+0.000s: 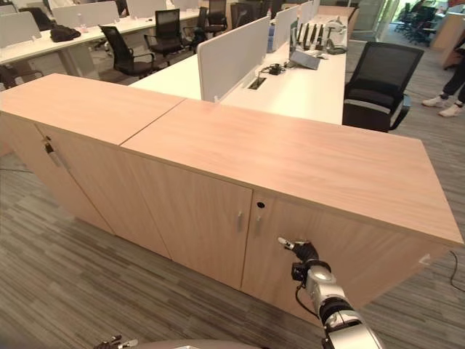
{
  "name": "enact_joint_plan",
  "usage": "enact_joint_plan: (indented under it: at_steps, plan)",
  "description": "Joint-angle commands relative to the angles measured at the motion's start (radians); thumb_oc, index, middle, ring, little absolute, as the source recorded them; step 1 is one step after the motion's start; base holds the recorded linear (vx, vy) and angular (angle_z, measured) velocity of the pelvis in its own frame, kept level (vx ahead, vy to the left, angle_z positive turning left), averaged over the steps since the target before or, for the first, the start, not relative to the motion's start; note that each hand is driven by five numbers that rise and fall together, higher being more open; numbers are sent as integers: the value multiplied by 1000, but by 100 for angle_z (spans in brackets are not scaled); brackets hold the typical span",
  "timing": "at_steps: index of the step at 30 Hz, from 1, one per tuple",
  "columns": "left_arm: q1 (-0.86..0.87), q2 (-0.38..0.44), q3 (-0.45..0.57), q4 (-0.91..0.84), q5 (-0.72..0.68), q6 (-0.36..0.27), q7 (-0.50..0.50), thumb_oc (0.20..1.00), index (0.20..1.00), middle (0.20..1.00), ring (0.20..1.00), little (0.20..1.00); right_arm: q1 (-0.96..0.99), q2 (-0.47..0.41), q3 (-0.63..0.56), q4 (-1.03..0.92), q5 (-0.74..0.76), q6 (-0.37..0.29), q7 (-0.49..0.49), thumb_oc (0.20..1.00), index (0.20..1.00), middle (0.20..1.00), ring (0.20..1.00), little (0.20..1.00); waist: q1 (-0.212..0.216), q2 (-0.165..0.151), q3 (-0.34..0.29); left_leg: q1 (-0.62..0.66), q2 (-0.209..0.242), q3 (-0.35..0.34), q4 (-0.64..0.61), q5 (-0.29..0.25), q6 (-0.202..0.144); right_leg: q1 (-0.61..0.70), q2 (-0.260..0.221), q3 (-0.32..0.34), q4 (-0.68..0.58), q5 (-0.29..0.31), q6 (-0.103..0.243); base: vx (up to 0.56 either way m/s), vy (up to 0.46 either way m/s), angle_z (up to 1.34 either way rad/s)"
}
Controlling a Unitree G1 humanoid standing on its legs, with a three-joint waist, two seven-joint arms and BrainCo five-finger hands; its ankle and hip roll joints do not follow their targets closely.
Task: Put the empty folder in the office cabinet
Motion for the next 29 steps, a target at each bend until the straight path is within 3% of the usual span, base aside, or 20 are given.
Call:
enact_joint_plan:
  at_steps: [1, 7, 9, 16, 21, 29]
  plan:
    - [-39, 28, -72, 22, -1, -20, -2, 1000, 1000, 1000, 1000, 1000, -238, -132, -47, 41, 29, -77, -26, 1000, 1000, 1000, 1000, 1000, 40, -30, -15, -11, -5, 47, 13, -31, -26, 110, -84, -18, 7, -88, 105, -7, -56, -9]
    - [-41, 12, -67, 26, -17, -20, 10, 1000, 1000, 1000, 1000, 1000, -200, -85, -30, 13, 51, -79, -11, 1000, 1000, 1000, 1000, 1000, 27, -19, -9, -10, 2, 62, 13, -27, -29, 103, -78, -16, 7, -87, 100, -7, -24, -6]
    - [-36, -22, -30, 41, -26, -22, 24, 1000, 1000, 1000, 1000, 1000, 4, 20, -10, -146, 66, -97, 31, 1000, 1000, 1000, 1000, 1000, -17, -10, 3, -7, 6, 82, 13, -28, -29, 94, -76, -3, 7, -83, 95, 4, 23, -22]
    - [-27, -56, 12, 56, 10, -22, 29, 1000, 1000, 1000, 1000, 1000, 328, 78, 7, -307, -49, -86, 78, 1000, 1000, 1000, 1000, 1000, -83, -9, 9, -2, 1, 98, 13, -38, -25, 87, -85, 18, 7, -74, 98, -6, 39, -8]
    - [-43, -58, 5, 38, 11, -27, 30, 1000, 1000, 1000, 1000, 1000, 407, 84, 22, -275, -145, -69, 88, 1000, 1000, 1000, 1000, 1000, -112, -13, 13, 3, -3, 105, 13, -45, -20, 78, -91, 39, 8, -66, 100, -12, 48, -14]
    - [-92, -46, -22, 33, 3, -28, 33, 1000, 1000, 1000, 1000, 1000, 380, 113, 50, -10, -232, -31, 91, 1000, 1000, 1000, 1000, 1000, -135, -30, 20, 28, -7, 147, 13, -62, -6, 55, -91, 98, 13, -51, 105, -13, 38, -19]
